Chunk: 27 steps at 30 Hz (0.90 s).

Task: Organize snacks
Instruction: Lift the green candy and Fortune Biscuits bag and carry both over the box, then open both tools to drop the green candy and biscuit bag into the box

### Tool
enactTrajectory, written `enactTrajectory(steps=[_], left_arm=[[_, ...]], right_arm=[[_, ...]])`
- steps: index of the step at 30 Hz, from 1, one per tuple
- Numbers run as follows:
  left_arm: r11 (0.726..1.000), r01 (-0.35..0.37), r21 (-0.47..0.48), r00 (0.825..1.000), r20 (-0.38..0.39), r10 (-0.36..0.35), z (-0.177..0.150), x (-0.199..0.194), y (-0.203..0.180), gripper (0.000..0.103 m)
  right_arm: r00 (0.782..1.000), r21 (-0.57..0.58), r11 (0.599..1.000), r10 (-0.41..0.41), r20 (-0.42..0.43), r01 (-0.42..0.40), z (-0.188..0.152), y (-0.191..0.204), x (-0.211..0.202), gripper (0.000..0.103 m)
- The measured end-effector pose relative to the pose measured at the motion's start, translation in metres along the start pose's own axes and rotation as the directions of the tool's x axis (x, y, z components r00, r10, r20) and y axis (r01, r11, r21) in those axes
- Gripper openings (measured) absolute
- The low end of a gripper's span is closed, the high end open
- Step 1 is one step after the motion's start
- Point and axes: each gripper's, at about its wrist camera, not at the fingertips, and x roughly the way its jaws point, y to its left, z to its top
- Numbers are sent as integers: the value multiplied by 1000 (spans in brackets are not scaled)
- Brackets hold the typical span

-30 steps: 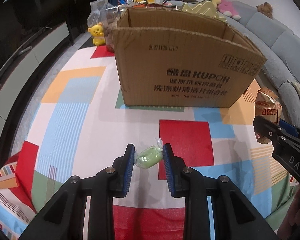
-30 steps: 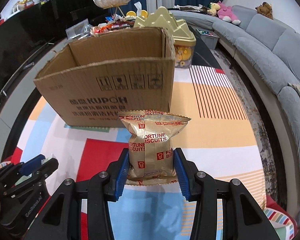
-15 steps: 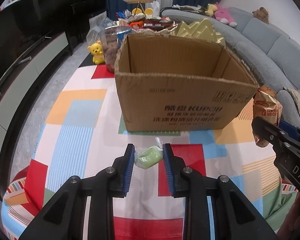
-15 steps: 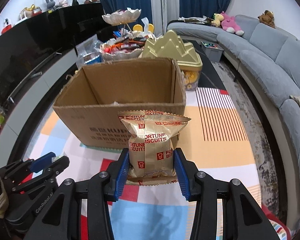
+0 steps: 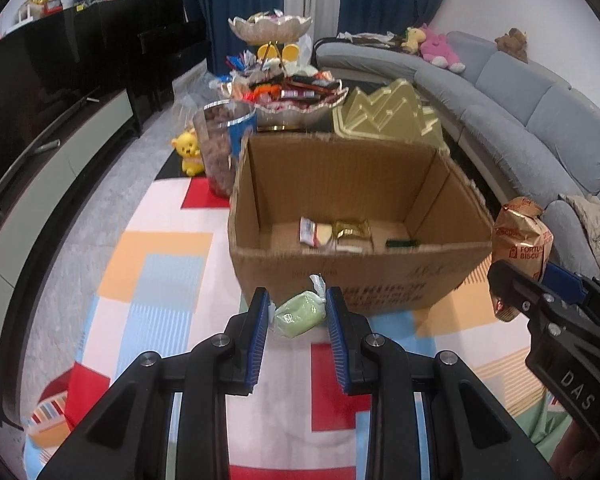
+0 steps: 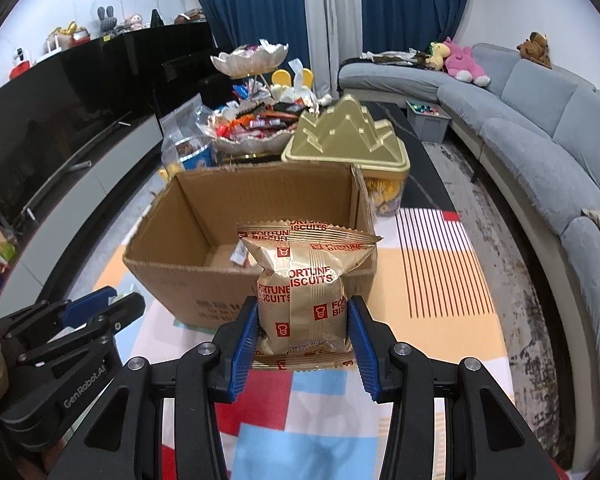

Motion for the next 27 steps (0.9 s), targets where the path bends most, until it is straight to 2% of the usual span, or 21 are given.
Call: enactTrajectory(steps=[10,27], left_arm=[[1000,11,22,999,42,-12,40,5,-2,29],[998,33,50,998,51,-35,78,39,-1,29]], right_arm=[[999,-16,1000,1,49,0,31,4,3,46],[998,-43,999,-4,59,6,66,4,29,46]])
